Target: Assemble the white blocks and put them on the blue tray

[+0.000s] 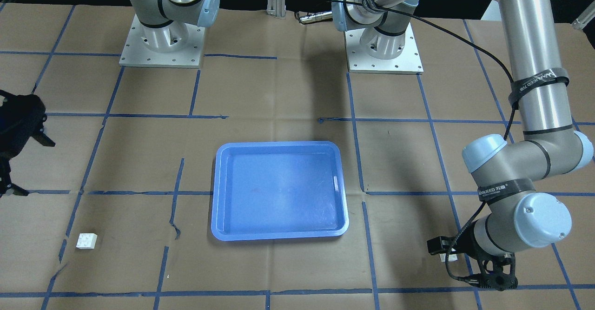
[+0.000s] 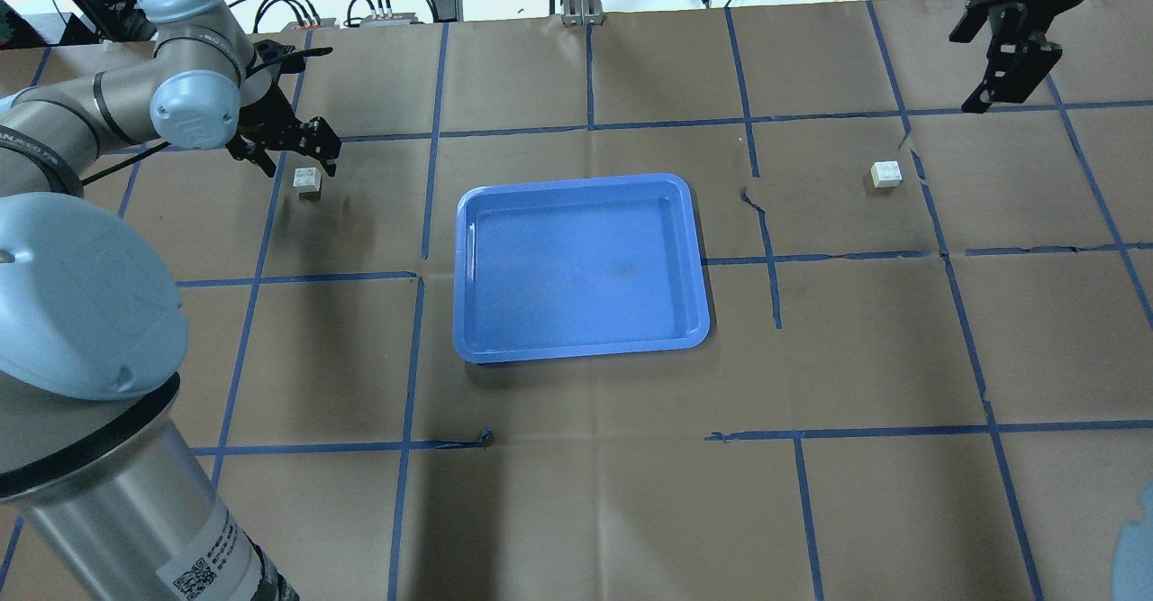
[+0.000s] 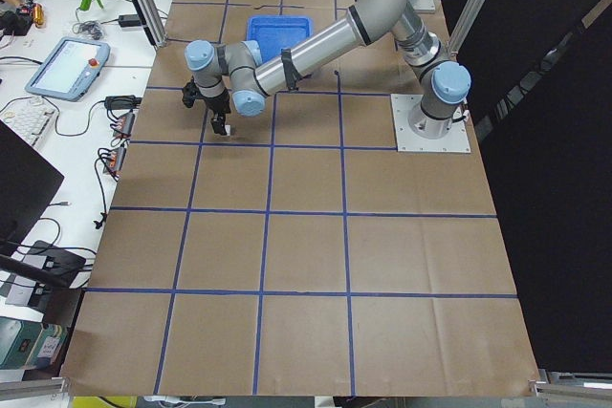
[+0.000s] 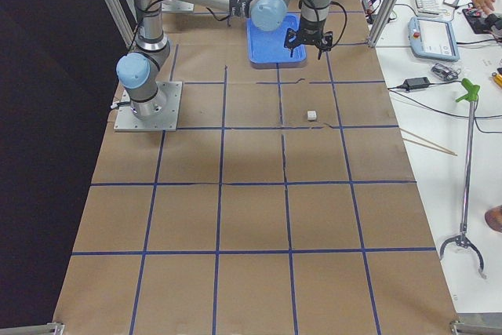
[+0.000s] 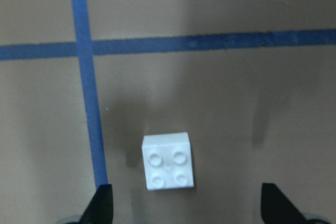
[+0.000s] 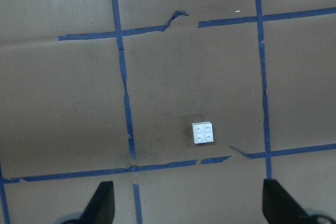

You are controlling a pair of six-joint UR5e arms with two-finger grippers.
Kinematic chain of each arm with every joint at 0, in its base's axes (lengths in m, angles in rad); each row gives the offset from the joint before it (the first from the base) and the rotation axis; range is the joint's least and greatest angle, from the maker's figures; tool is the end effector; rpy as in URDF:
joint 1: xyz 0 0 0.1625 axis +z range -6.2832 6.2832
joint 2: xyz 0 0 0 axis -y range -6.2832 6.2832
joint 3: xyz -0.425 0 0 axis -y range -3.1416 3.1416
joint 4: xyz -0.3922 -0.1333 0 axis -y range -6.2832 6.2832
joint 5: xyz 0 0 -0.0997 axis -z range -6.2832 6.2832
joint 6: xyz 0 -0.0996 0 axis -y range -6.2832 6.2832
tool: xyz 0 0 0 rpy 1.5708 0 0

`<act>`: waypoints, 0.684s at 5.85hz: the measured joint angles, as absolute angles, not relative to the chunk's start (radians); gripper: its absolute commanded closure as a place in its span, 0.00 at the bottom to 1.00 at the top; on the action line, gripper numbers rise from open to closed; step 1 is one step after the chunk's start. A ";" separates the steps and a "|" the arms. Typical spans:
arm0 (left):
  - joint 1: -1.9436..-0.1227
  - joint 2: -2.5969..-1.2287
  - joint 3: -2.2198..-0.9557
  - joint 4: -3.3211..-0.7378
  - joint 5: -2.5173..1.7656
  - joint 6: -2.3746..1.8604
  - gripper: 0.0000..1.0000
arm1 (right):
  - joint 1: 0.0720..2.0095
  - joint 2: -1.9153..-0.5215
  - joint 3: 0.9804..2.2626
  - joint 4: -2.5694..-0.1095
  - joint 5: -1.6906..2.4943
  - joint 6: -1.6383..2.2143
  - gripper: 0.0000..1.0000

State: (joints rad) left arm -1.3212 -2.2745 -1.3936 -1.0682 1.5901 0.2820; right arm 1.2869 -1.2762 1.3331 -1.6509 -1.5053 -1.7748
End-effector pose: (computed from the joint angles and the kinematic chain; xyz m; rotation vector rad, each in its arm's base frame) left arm 0.0484 -0.7218 0.1875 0.0511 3.1285 0.0440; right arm -0.0386 -0.6314 0.4498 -2.1212 2.2961 -0.1065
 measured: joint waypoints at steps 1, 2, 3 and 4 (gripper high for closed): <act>-1.320 -2.299 -1.392 -1.031 1.589 0.282 0.21 | 1.258 -1.205 1.268 -1.649 -1.499 -1.867 0.00; -1.319 -2.312 -1.390 -1.017 1.588 0.281 0.50 | 1.228 -1.156 1.244 -1.650 -1.468 -1.942 0.00; -1.319 -2.315 -1.389 -1.012 1.588 0.281 0.58 | 1.196 -1.115 1.241 -1.651 -1.397 -2.007 0.00; -1.319 -2.313 -1.388 -1.011 1.587 0.282 0.56 | 1.161 -1.068 1.243 -1.652 -1.316 -2.090 0.00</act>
